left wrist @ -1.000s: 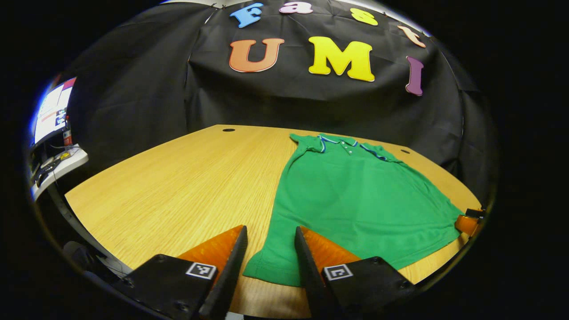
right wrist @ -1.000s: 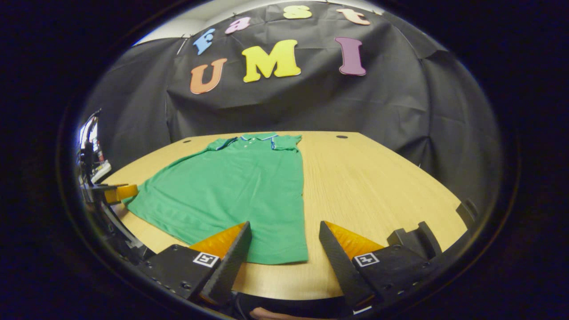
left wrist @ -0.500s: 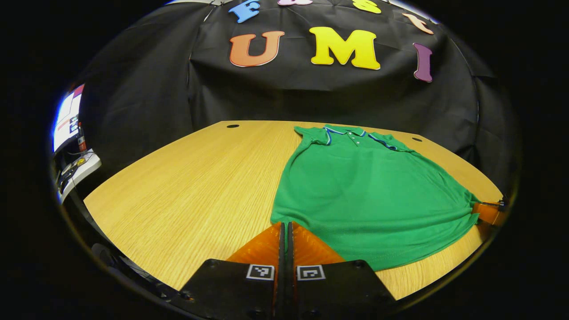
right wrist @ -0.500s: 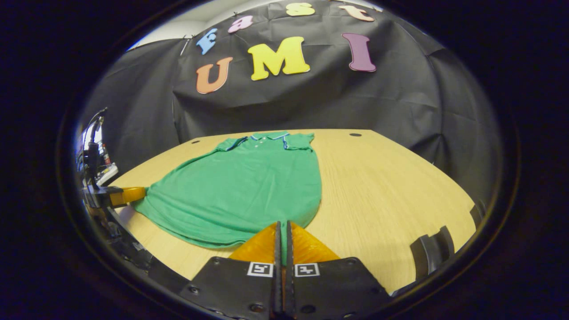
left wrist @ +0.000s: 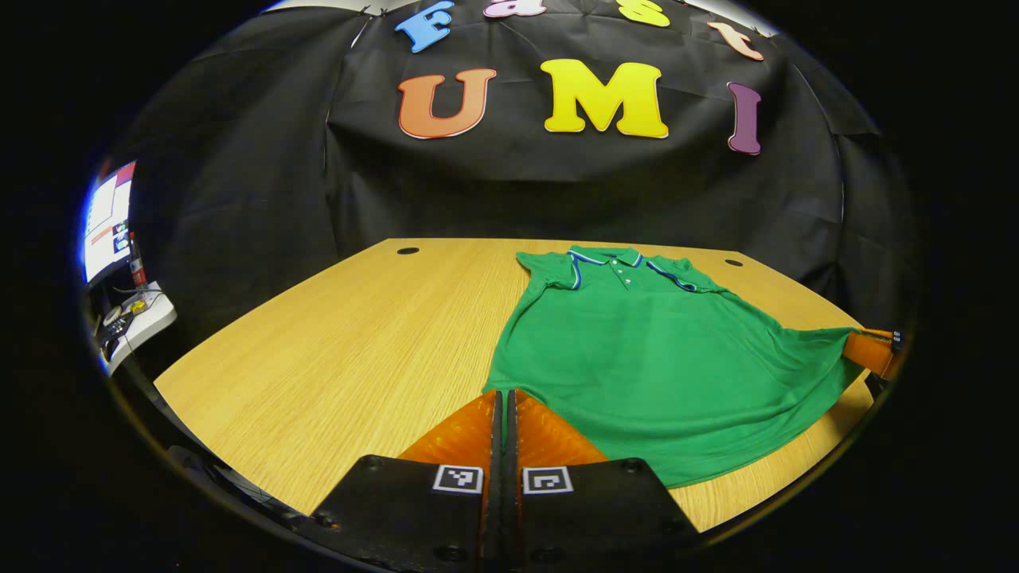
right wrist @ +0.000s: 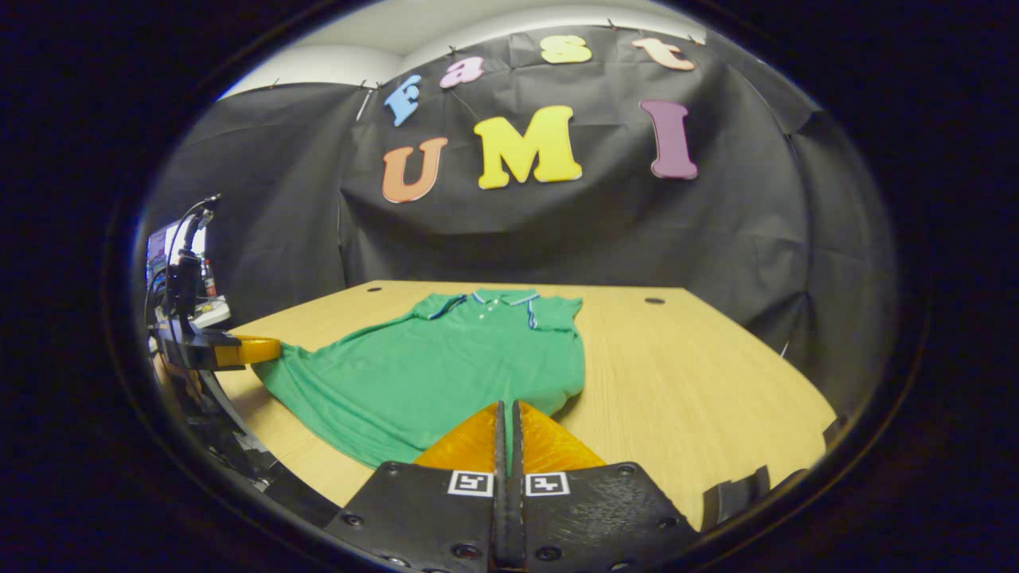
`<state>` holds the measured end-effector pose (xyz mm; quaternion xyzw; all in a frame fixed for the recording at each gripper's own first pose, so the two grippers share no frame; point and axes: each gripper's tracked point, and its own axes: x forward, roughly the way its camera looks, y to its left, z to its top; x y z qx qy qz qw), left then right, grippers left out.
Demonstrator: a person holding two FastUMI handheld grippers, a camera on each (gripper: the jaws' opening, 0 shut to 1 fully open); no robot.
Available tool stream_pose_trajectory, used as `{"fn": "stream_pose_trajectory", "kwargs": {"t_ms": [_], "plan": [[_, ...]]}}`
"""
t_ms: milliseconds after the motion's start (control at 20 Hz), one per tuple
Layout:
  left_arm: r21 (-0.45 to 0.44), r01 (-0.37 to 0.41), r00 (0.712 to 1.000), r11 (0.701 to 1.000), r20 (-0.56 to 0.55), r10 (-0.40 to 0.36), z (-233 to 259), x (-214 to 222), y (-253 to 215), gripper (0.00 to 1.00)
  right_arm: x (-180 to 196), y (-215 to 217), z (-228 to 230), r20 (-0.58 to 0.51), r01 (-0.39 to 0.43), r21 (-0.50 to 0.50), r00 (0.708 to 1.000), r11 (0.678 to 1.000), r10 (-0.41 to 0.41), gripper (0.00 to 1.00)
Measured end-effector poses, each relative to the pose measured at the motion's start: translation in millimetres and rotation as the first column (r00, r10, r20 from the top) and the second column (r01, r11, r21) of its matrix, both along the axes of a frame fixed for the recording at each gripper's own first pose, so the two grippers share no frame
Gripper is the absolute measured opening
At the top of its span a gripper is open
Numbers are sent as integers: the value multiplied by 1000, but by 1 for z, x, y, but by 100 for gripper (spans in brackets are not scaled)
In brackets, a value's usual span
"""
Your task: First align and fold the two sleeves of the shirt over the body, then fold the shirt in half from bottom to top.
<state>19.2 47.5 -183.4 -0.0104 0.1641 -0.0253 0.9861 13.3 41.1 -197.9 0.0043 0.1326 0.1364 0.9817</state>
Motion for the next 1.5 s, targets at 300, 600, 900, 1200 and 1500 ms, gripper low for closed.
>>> {"fn": "stream_pose_trajectory", "kwargs": {"t_ms": [300, 600, 900, 1200, 1500], "plan": [[-49, 6, 997, 999, 78, -2, 50, 40, -6, 6, 47, 13, 51, 49, -18, 21, 999, 1000, 17, 0], [-48, 20, 993, 999, 120, -14, 93, 113, -6, 6, 127, 7, 100, 85, 36, 13, 996, 999, -37, 0], [-60, 20, 988, 998, 154, -10, 119, 224, -6, 5, 248, 10, 119, 76, 77, 8, 994, 997, -78, 0], [-77, 13, 989, 997, 147, -1, 121, 343, -7, 6, 380, 14, 101, 42, 147, -29, 988, 989, -146, 0], [-85, 10, 998, 996, 61, -5, 63, 432, -21, 6, 472, 10, 41, -40, 184, -55, 982, 981, -186, 0]]}}
